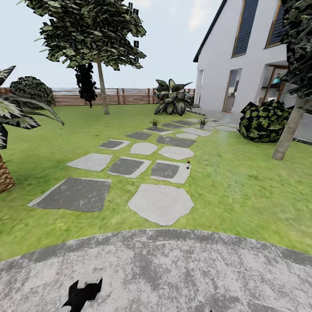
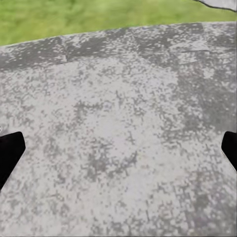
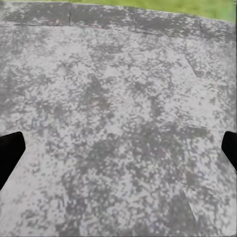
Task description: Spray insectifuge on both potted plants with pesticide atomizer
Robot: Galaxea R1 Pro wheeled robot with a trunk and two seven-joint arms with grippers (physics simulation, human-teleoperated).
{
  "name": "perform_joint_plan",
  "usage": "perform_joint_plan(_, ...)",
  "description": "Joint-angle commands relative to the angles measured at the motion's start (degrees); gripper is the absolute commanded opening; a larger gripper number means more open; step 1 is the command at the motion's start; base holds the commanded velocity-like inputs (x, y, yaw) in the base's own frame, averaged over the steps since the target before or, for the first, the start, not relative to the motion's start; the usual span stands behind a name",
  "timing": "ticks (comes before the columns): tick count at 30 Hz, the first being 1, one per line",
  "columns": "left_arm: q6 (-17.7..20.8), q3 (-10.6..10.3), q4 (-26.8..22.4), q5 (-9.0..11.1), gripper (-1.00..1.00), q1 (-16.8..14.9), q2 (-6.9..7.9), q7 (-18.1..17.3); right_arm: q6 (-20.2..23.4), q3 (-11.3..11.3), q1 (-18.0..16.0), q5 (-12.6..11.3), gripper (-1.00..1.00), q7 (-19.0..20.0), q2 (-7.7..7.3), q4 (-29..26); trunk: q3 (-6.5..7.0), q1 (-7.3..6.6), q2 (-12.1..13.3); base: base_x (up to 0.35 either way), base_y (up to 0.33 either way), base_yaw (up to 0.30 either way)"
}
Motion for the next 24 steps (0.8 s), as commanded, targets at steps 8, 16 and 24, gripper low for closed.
perform_joint_plan(8, -1.1, 0.0, 0.5, -0.2, 1.0, 0.3, 0.05, 0.0, -0.1, -0.1, -1.1, 0.3, 1.0, 0.0, -0.13, -2.7, -0.05, -0.01, 0.0, 0.002, -0.001, 0.0)
perform_joint_plan(16, -1.2, 0.1, 0.8, 0.1, 1.0, 1.5, 0.03, 0.0, -0.4, -0.2, -1.1, 0.3, 1.0, 0.0, -0.53, 1.8, -0.05, -0.01, 0.0, 0.205, 0.0, 0.0)
perform_joint_plan(24, -1.3, 0.2, 2.2, 0.1, 1.0, 1.6, 0.12, 0.0, -0.4, -0.2, -1.1, 0.2, 1.0, 0.0, -0.53, 2.3, -0.05, -0.01, 0.0, 0.333, 0.0, -0.009)
